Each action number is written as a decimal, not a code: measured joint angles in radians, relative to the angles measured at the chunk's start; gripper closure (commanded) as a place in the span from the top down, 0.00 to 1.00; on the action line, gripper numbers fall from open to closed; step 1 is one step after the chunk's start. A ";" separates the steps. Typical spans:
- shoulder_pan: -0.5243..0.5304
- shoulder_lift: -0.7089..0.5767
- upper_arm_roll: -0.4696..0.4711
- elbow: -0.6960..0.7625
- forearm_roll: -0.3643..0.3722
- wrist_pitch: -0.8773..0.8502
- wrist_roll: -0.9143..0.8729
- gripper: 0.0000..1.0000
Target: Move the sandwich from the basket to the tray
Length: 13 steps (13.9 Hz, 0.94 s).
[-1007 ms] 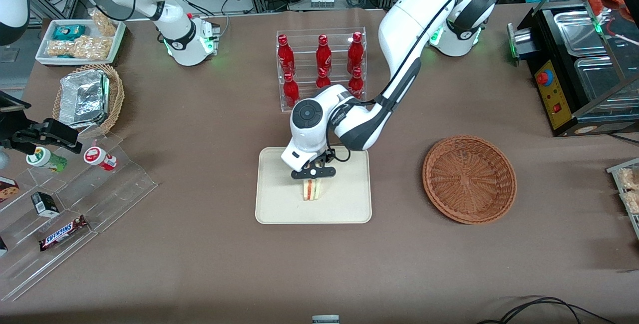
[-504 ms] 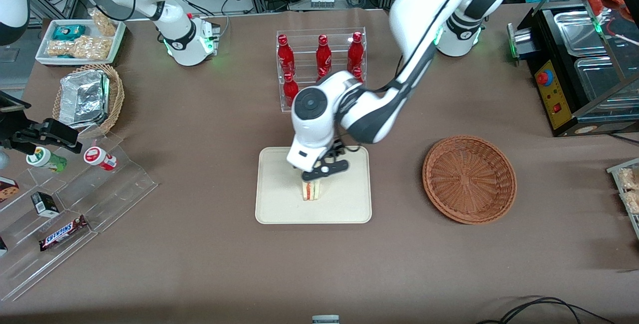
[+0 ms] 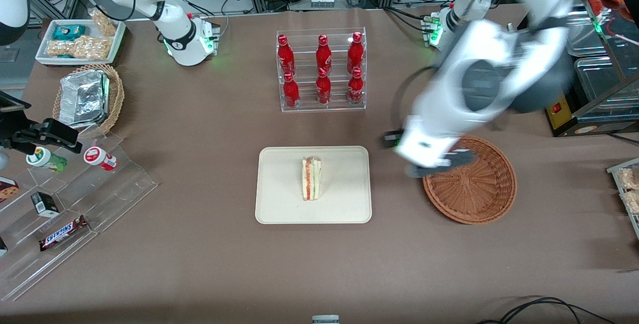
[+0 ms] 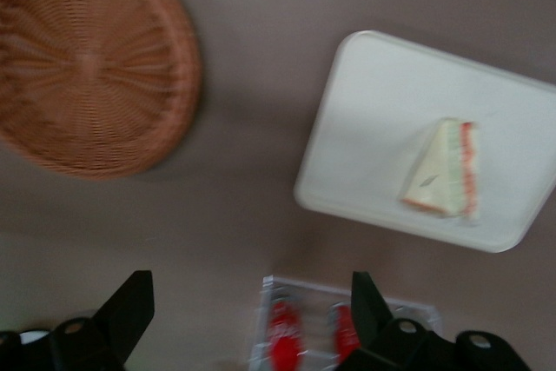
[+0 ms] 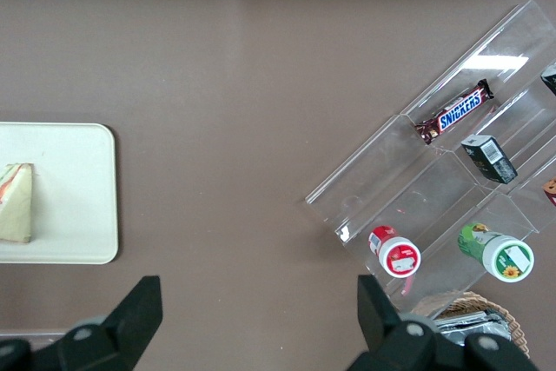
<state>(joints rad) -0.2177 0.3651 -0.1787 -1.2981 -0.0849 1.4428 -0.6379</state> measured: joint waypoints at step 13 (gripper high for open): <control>0.395 -0.348 -0.007 -0.380 0.134 -0.082 0.530 1.00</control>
<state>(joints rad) 0.1775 0.0174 -0.1854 -1.6784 0.0494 1.3606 -0.1081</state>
